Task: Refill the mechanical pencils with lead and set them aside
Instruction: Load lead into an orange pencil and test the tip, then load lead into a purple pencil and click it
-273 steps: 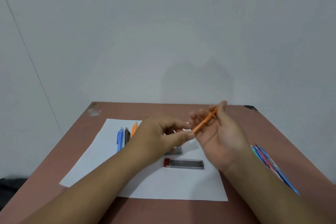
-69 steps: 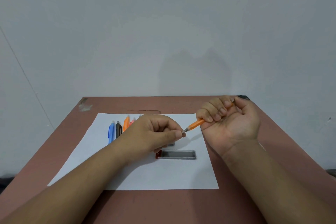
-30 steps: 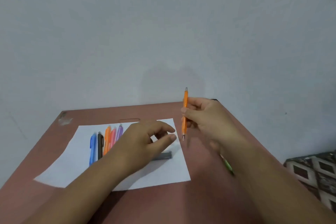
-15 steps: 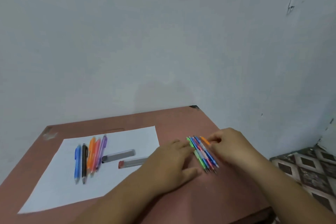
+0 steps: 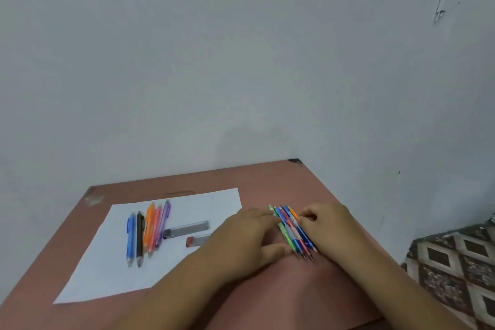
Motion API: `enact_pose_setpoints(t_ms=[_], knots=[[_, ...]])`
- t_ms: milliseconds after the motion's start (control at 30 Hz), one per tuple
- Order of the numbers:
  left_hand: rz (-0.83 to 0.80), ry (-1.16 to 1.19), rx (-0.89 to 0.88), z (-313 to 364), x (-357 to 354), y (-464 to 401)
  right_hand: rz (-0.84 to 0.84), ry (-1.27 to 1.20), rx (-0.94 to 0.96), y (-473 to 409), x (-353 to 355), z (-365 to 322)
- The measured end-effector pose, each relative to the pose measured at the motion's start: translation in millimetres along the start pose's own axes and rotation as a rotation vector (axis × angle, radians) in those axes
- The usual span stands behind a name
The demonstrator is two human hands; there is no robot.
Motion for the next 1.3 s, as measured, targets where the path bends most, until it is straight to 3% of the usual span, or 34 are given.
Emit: enact_pose_setpoints(t_ms=[133,200,467,733,933,1100,1233,1300], knots=[[0.043,-0.044,0.127,-43,19,28,0.067,0.221,0.163,2,-1,-19],[0.071,-0.019,0.216,-76,29,50,0.062,0.194,0.245,3,-6,-36],[0.165,-0.054,0.473,-177,50,127,-0.191,0.159,0.532,-13,-70,-116],[0.173,0.004,0.479,-182,39,141,-0.350,0.296,0.724,-45,-158,-187],[0.127,-0.027,0.514,-183,39,140,-0.313,0.401,0.883,-60,-180,-198],[-0.004,-0.079,0.606,-188,50,124,-0.265,0.404,1.017,-67,-173,-193],[0.011,-0.024,0.633,-187,70,97,-0.282,0.419,0.986,-68,-154,-185],[0.020,0.141,0.592,-177,79,81,-0.246,0.365,0.878,-71,-144,-178]])
Point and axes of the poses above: each hand's wrist, its own y-axis away from the middle knuckle, its own x-axis out of the back of the hand, z = x × y, the point moved 5 cm from there along -y, towards the middle knuckle, and after that the axes turned 8 degrees about -y, right-handed, at the moved point
